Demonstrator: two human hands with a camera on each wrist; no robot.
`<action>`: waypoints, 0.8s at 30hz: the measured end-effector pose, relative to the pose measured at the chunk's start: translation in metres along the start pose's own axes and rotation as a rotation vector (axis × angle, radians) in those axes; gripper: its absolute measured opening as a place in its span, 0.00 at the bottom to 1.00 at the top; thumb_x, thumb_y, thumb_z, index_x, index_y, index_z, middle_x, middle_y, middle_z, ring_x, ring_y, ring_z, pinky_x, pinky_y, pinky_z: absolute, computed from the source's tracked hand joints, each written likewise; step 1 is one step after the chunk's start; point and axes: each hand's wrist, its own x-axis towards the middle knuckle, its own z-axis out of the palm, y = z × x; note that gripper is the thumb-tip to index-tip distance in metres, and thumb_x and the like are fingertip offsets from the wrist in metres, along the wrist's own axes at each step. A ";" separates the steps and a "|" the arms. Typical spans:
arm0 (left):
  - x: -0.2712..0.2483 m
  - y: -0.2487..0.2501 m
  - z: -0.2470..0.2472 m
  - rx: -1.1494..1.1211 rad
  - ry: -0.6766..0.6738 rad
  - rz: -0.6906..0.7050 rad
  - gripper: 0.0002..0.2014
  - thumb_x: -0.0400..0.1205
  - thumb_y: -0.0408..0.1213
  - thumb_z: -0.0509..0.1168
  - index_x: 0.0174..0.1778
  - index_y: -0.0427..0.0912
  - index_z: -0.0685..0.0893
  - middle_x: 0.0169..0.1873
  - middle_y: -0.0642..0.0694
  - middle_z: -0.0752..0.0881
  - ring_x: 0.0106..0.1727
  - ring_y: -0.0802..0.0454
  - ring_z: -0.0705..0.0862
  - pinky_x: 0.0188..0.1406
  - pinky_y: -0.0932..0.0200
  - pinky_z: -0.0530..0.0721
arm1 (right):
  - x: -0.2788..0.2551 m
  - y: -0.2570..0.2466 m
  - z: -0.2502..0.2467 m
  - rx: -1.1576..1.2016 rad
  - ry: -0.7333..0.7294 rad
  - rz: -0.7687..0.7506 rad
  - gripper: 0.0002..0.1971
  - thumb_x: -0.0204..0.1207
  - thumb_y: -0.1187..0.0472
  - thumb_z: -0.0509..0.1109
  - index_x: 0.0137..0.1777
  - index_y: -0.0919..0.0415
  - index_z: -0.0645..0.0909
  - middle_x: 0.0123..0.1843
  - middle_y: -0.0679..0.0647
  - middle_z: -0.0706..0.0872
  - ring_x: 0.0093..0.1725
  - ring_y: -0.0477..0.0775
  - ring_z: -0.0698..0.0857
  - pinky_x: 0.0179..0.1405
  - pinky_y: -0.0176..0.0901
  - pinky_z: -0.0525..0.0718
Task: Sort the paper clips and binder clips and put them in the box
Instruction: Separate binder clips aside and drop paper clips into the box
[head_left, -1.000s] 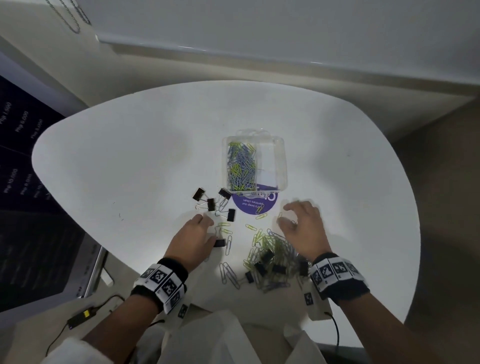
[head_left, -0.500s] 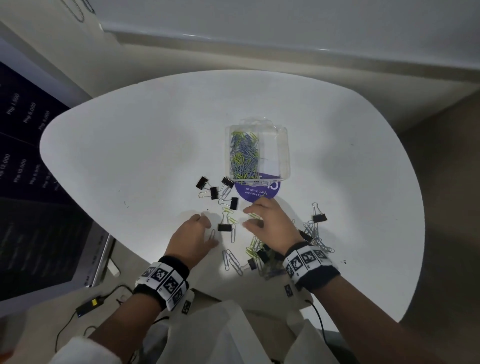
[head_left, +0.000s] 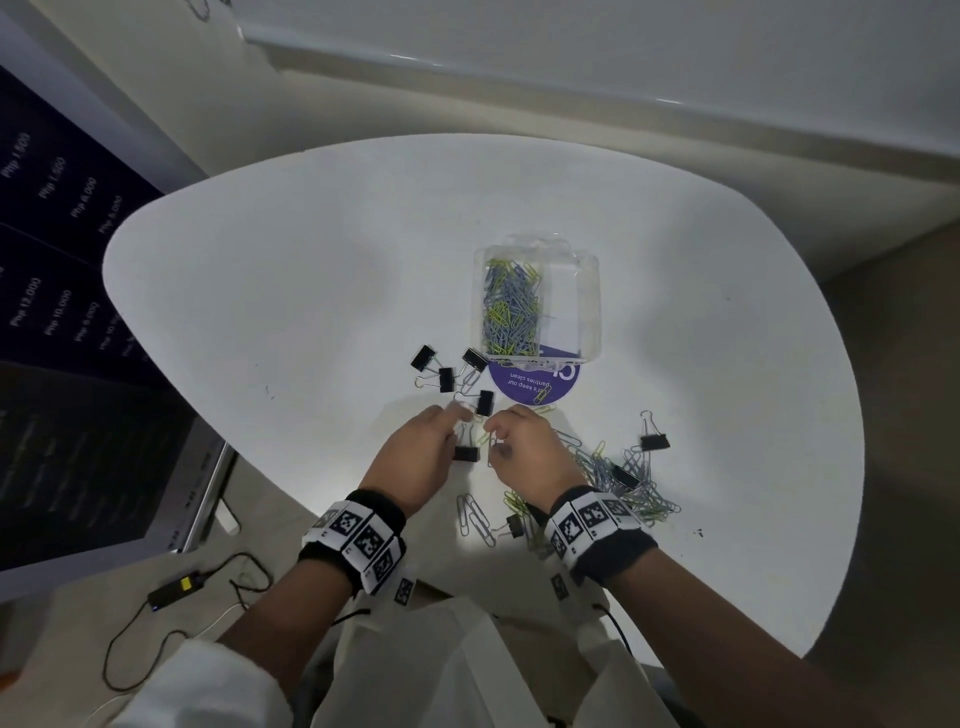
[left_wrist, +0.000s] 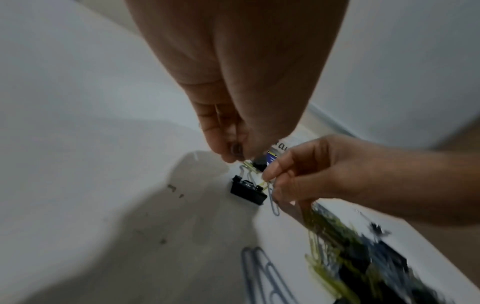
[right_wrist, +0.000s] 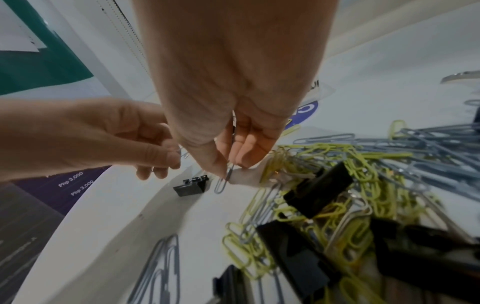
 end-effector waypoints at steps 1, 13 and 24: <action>0.000 0.000 0.002 0.081 -0.060 0.076 0.18 0.80 0.28 0.60 0.62 0.49 0.79 0.49 0.47 0.82 0.46 0.46 0.81 0.42 0.51 0.83 | 0.000 0.000 0.000 0.002 0.009 -0.007 0.13 0.75 0.66 0.69 0.60 0.60 0.84 0.55 0.54 0.81 0.49 0.53 0.83 0.52 0.45 0.83; -0.002 -0.015 -0.004 0.208 -0.024 0.013 0.21 0.81 0.27 0.58 0.71 0.42 0.74 0.54 0.42 0.82 0.50 0.40 0.83 0.41 0.49 0.84 | -0.006 0.013 0.001 -0.075 -0.004 0.016 0.08 0.78 0.71 0.69 0.55 0.63 0.84 0.54 0.57 0.83 0.52 0.58 0.84 0.53 0.49 0.83; 0.023 0.015 0.010 -0.016 0.005 -0.024 0.09 0.82 0.39 0.55 0.51 0.40 0.76 0.42 0.42 0.81 0.42 0.42 0.79 0.41 0.51 0.76 | -0.010 0.022 -0.015 0.121 0.013 0.008 0.24 0.78 0.79 0.59 0.70 0.60 0.78 0.58 0.49 0.71 0.47 0.44 0.82 0.55 0.29 0.78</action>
